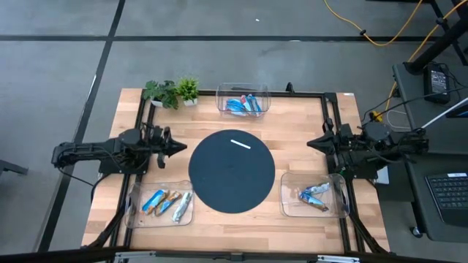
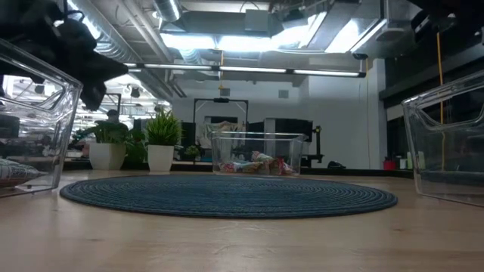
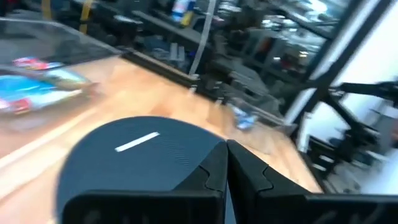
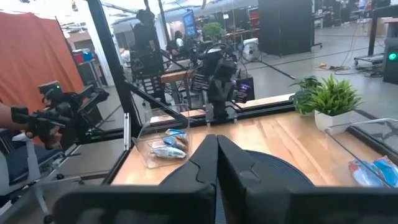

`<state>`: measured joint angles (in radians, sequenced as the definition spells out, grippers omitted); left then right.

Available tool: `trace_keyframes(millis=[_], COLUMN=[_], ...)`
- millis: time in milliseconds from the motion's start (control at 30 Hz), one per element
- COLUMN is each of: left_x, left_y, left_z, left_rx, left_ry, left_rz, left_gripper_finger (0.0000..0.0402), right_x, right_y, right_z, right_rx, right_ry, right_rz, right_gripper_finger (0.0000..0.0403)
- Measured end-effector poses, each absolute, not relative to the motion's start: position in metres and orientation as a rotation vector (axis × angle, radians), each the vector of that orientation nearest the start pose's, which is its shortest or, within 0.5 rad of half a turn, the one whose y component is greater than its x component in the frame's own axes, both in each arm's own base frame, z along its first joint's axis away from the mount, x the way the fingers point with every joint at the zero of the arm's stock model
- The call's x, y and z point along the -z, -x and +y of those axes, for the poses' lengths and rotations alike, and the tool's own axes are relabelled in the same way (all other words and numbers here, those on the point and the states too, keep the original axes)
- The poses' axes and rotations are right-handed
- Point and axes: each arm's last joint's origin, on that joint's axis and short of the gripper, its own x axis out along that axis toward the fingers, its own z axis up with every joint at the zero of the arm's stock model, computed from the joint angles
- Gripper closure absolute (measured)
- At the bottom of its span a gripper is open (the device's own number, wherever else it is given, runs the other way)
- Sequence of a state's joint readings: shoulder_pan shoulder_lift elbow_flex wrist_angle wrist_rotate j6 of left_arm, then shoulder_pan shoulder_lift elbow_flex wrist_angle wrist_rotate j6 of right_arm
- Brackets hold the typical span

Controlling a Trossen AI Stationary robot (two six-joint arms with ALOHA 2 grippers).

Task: Pick and place Granola Bars by type
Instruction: Return to Home Position

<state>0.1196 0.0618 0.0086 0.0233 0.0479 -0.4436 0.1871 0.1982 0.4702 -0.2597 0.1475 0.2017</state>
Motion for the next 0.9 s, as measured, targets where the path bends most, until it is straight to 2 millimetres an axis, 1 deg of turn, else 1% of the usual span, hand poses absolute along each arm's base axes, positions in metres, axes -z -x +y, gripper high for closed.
trace_keyframes(millis=[67,133,267,433,633,767,900], left_x=[-0.165,-0.165,-0.168,-0.168,-0.167,-0.167,-0.167], left_y=[-0.101,-0.101,-0.099,-0.097,-0.098,-0.098,-0.098], left_z=[0.009,0.008,0.010,0.013,0.012,0.012,0.012], left_rx=[-0.034,-0.028,-0.095,-0.198,-0.176,-0.176,-0.176], left_ry=[0.437,0.436,0.427,0.393,0.353,0.352,0.352], left_rz=[0.008,0.015,-0.043,-0.057,-0.047,-0.046,-0.046], left_gripper_finger=[0.0401,0.0399,0.0400,0.0398,0.0401,0.0398,0.0396], right_x=[-0.280,-0.280,-0.280,-0.280,-0.277,-0.264,-0.233], right_y=[-0.077,-0.077,-0.077,-0.077,-0.077,-0.082,-0.084], right_z=[0.010,0.011,0.011,0.011,0.011,0.013,0.013], right_rx=[-0.047,-0.051,-0.051,-0.057,-0.071,-0.086,-0.069], right_ry=[-0.205,-0.202,-0.194,-0.143,-0.091,-0.041,-0.039], right_rz=[-0.008,-0.008,-0.008,-0.006,0.008,-0.052,-0.143], right_gripper_finger=[0.0397,0.0398,0.0394,0.0397,0.0397,0.0399,0.0398])
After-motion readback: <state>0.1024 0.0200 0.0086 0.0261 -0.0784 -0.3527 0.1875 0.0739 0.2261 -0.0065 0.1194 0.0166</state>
